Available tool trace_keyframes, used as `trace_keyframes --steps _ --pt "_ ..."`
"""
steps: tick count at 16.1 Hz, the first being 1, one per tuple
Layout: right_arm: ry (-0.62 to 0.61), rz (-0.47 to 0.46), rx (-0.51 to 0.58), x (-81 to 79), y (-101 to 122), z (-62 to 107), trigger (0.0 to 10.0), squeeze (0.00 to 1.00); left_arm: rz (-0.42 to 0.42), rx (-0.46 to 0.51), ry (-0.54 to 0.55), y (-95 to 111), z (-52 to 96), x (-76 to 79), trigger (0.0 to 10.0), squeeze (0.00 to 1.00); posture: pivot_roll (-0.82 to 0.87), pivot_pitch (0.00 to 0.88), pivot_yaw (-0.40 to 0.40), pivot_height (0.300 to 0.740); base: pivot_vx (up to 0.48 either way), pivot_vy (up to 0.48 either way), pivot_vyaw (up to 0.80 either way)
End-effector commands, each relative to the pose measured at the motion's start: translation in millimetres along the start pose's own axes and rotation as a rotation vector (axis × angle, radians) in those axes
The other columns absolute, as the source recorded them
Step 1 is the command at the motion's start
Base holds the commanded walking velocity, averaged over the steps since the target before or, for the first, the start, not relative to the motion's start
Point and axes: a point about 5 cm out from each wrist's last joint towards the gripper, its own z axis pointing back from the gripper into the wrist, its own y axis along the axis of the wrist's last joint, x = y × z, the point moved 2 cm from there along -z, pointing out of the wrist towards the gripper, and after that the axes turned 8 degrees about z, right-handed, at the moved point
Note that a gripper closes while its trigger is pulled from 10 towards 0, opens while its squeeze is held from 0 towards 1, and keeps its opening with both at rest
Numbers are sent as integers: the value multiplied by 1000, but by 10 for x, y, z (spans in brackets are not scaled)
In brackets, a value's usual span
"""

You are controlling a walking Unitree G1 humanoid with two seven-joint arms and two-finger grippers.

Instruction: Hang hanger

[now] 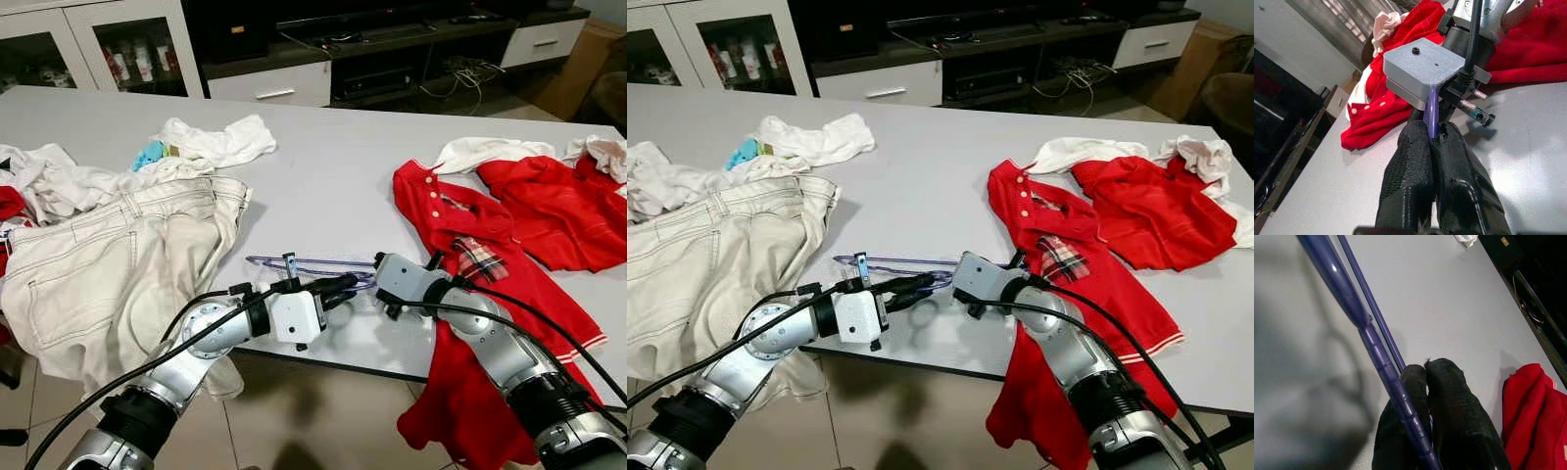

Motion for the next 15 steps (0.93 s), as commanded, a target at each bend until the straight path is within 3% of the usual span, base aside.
trace_keyframes --steps 1,8,9,13,14,15 --pt "7 8 18 36 40 -6 0 0 -17 -8 -12 3 -5 6 10000 0 -79 0 34 740 0 0 0" --pt "12 4 20 20 33 7 0 0 -20 -17 3 -15 -3 -11 10000 27 -80 0 36 740 0 0 0" --pt "12 4 21 17 35 8 0 0 -21 -16 24 -13 -1 -46 10000 1000 -81 0 37 740 0 0 0" --pt "17 0 22 4 33 14 0 0 -39 -12 57 -7 -2 -91 10000 1000 -82 0 36 740 0 0 0" --pt "14 -12 20 2 26 16 0 0 -26 -12 64 -12 -4 -92 10000 0 -82 0 36 740 0 0 0" --pt "12 -20 18 1 21 17 0 0 -12 -13 70 -18 -4 -91 10000 0 -82 0 36 740 0 0 0"
